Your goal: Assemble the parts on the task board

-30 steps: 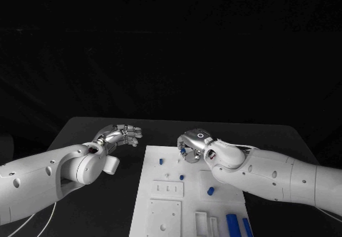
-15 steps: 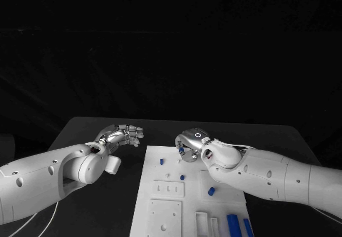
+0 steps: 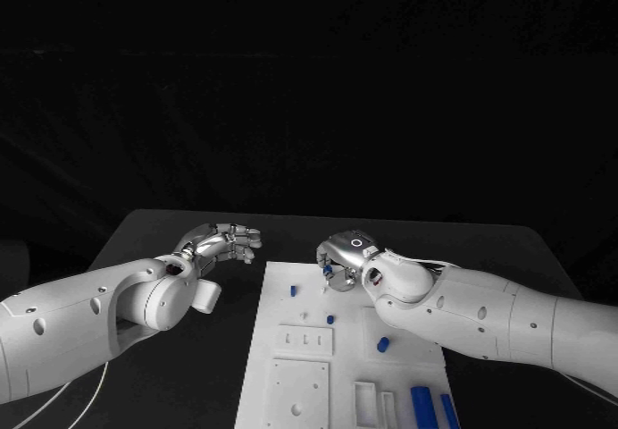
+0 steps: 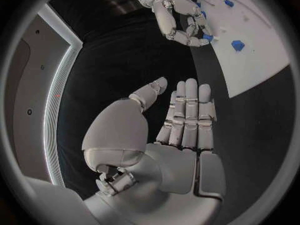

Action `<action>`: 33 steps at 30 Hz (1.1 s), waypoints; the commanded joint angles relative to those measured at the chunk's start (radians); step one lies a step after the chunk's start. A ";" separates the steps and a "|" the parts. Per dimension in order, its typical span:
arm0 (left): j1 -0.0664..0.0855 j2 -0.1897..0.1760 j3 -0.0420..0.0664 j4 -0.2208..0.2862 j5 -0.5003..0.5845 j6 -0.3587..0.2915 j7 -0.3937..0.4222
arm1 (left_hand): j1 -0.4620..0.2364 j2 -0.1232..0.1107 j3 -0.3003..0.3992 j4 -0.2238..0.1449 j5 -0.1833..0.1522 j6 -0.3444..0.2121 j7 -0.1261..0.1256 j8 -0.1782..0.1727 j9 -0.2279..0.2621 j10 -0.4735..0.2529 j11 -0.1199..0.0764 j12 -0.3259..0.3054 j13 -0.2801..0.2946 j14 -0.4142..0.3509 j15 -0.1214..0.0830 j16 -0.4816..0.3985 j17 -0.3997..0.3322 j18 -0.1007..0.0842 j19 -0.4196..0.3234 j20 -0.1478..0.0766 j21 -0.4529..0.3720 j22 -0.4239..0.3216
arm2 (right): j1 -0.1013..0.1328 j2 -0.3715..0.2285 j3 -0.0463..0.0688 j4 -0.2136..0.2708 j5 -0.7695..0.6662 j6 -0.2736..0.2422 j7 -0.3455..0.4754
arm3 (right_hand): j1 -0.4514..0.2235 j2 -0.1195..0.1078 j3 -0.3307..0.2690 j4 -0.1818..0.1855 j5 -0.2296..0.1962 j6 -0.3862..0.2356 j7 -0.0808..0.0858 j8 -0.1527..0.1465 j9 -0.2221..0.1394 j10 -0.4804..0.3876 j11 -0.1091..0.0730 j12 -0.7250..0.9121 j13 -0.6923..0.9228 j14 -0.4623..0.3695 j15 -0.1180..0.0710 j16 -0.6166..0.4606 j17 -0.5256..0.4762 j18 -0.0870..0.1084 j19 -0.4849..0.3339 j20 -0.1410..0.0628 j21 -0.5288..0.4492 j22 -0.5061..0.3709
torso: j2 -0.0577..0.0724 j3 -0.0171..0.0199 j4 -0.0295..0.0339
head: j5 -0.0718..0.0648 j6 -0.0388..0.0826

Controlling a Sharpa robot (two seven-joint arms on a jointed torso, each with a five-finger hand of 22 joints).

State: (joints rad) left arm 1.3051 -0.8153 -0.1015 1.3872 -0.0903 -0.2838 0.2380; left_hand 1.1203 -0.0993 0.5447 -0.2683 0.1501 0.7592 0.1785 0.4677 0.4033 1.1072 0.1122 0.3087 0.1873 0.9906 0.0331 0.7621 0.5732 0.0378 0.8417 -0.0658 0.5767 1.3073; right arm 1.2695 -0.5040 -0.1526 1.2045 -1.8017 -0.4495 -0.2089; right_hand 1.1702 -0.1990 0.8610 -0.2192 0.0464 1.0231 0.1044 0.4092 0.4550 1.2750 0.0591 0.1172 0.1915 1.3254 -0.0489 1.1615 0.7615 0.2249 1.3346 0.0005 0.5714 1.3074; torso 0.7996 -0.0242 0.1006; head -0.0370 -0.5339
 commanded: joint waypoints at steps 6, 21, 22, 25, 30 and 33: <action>0.001 0.003 0.001 0.002 -0.007 0.011 0.008 | -0.010 0.001 0.005 0.000 -0.005 0.004 -0.002 -0.007 0.001 -0.011 0.000 -0.001 0.000 -0.009 0.001 -0.004 -0.002 0.015 -0.009 0.000 0.004 0.020 | -0.004 0.007 -0.001 -0.011 -0.014 0.036 0.000 | 0.000 0.000 0.005 -0.002 0.002 0.002 0.003 0.003 0.002 0.031 -0.011 0.000 0.041 -0.013 -0.016 0.004 -0.002 0.037 -0.002 -0.006 0.006 0.021 | 0.000 0.0005 -0.0008 | -0.001 -0.004; 0.001 0.005 0.001 0.001 -0.007 0.012 0.009 | -0.012 0.002 0.005 0.000 -0.006 0.004 -0.001 -0.007 0.002 -0.014 0.001 -0.003 -0.001 -0.010 0.001 -0.004 -0.003 0.015 -0.009 0.000 0.004 0.019 | -0.015 0.016 -0.002 -0.020 -0.010 0.053 0.001 | -0.004 0.001 0.004 -0.002 0.002 -0.001 0.004 0.001 0.004 0.027 -0.009 -0.004 0.044 -0.014 -0.014 0.003 -0.005 0.037 -0.005 -0.005 0.006 0.021 | 0.001 0.0011 -0.0018 | 0.002 -0.005; 0.001 0.005 0.001 0.001 -0.007 0.012 0.009 | -0.012 0.002 0.005 0.000 -0.006 0.004 -0.001 -0.007 0.002 -0.014 0.001 -0.003 -0.001 -0.010 0.001 -0.004 -0.003 0.015 -0.009 0.000 0.004 0.019 | -0.015 0.016 -0.002 -0.022 -0.010 0.052 0.001 | -0.004 0.000 0.004 -0.002 0.002 -0.001 0.004 0.000 0.004 0.027 -0.009 -0.004 0.045 -0.014 -0.014 0.003 -0.005 0.037 -0.005 -0.005 0.006 0.021 | 0.001 0.0014 -0.0019 | 0.002 -0.004; 0.001 0.005 0.001 0.001 -0.007 0.013 0.008 | -0.012 0.002 0.005 0.000 -0.006 0.004 -0.001 -0.007 0.002 -0.015 0.001 -0.004 -0.001 -0.010 0.001 -0.004 -0.003 0.015 -0.010 0.000 0.004 0.019 | -0.015 0.016 -0.002 -0.025 -0.007 0.051 0.001 | -0.005 0.000 0.004 -0.002 0.002 -0.003 0.005 0.000 0.004 0.025 -0.009 -0.005 0.045 -0.014 -0.014 0.003 -0.006 0.037 -0.006 -0.005 0.006 0.020 | 0.001 0.0010 -0.0012 | 0.001 -0.003; 0.001 0.004 0.001 0.001 -0.007 0.012 0.008 | -0.012 0.002 0.005 0.000 -0.005 0.004 -0.001 -0.007 0.002 -0.015 0.002 -0.004 -0.001 -0.010 0.001 -0.004 -0.003 0.015 -0.010 0.000 0.005 0.019 | -0.015 0.020 -0.002 -0.031 0.014 0.046 0.005 | -0.006 -0.005 0.010 0.000 0.002 -0.021 0.012 -0.012 0.003 0.003 0.000 -0.022 0.047 -0.015 -0.005 0.002 -0.011 0.037 -0.010 -0.001 0.005 0.019 | 0.001 0.0008 -0.0013 | 0.002 -0.003; 0.001 0.004 0.001 0.001 -0.007 0.012 0.008 | -0.012 0.002 0.005 0.000 -0.005 0.004 -0.001 -0.007 0.002 -0.016 0.002 -0.004 -0.001 -0.010 0.001 -0.004 -0.003 0.015 -0.010 0.000 0.005 0.019 | -0.015 0.023 -0.002 -0.035 0.031 0.046 0.009 | -0.013 -0.029 0.014 0.008 0.002 -0.060 0.029 -0.037 -0.005 -0.044 0.020 -0.050 0.037 -0.013 0.015 0.003 -0.015 0.037 -0.011 0.003 0.004 0.018 | 0.001 0.0007 -0.0014 | 0.003 -0.003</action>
State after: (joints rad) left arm 1.3053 -0.8125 -0.1012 1.3862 -0.0930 -0.2838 0.2380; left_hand 1.1203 -0.0993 0.5447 -0.2683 0.1501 0.7592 0.1785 0.4640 0.4040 1.1001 0.1122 0.3087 0.1871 0.9880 0.0357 0.7621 0.5714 0.0443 0.8417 -0.0656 0.5767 1.3079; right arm 1.2563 -0.4825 -0.1539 1.1715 -1.7919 -0.4223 -0.2076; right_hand 1.1572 -0.2234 0.8736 -0.2130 0.0464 0.9668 0.1305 0.3733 0.4514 1.2386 0.0788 0.0711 0.2348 1.3069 -0.0433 1.1615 0.7470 0.2248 1.3233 0.0007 0.5713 1.3081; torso 0.8006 -0.0230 0.0990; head -0.0351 -0.5367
